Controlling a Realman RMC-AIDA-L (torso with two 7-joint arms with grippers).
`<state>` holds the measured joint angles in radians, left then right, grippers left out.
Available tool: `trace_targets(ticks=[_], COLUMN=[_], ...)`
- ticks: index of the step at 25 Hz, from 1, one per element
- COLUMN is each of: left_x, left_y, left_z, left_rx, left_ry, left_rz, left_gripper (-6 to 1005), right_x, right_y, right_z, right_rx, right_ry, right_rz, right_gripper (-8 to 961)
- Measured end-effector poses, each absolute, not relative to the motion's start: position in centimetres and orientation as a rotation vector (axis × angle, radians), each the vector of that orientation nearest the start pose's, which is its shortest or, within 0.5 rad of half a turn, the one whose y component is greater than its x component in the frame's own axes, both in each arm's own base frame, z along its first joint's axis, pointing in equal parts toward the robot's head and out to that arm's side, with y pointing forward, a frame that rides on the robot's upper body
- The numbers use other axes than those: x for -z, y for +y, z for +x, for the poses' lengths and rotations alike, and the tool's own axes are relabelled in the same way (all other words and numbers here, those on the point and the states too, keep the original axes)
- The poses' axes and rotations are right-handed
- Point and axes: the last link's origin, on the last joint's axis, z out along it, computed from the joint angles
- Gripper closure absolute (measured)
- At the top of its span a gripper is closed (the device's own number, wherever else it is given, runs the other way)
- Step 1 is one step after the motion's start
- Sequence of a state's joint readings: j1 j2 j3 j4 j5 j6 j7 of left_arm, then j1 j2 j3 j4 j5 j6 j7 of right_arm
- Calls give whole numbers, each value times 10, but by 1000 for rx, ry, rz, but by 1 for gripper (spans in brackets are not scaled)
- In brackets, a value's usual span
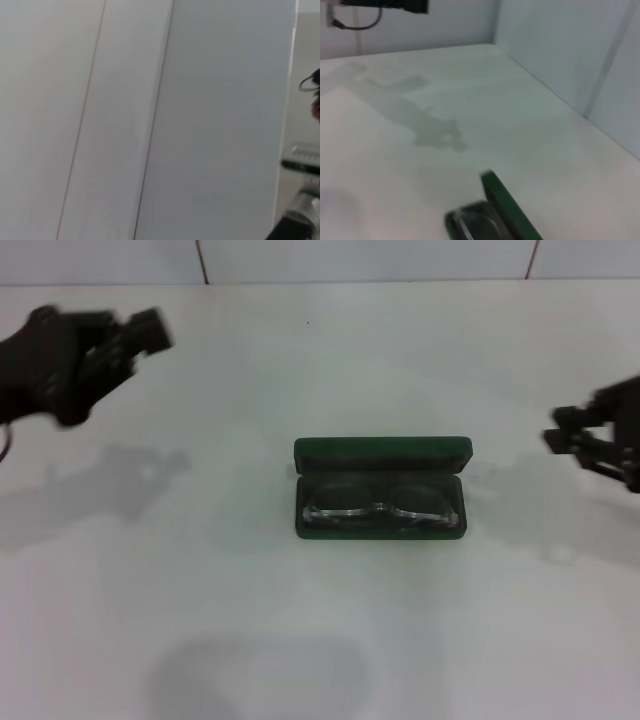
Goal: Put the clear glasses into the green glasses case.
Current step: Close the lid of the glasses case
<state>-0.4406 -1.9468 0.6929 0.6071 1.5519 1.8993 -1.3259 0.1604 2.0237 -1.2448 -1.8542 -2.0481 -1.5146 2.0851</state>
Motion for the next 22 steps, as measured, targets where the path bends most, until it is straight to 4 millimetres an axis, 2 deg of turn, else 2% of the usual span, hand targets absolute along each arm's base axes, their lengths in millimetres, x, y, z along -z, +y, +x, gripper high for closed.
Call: trace_targets(ticks=[1,3,6,8,12,15,17,22], left_x=[-76,-71,-55,-45,-19,3,16,47], left_y=[320,328,345,353,367,374,375,380], left_z=[-236,-227,-207,-196,-172,-159,-151,-138], left_rx=[1276,1262,1213,1177,1093,995,928,789], left_ry=[-390,-392,-378,-369,-368,-366,-362,-358], left_rz=[-2582,-2598,-2661,-2704,-2778,-2841,-2895,-2971], left_gripper=[942,933,858,808,807,806,805,804], right_x=[-87,-94,-110,-122,-145,-149,-146,-138], right_y=[288,291,288,278,248,228,219,214], right_z=[178,202,235,253,287,302,308,317], right_rx=[-146,-216,-389,-550,-836,-940,-951,-938], right_ry=[365,443,508,508,420,368,368,422], right_rz=[-2644,-2619,-2570,-2547,-2430,-2361,-2355,-2370], right_gripper=[776,776,775,775,765,737,717,664])
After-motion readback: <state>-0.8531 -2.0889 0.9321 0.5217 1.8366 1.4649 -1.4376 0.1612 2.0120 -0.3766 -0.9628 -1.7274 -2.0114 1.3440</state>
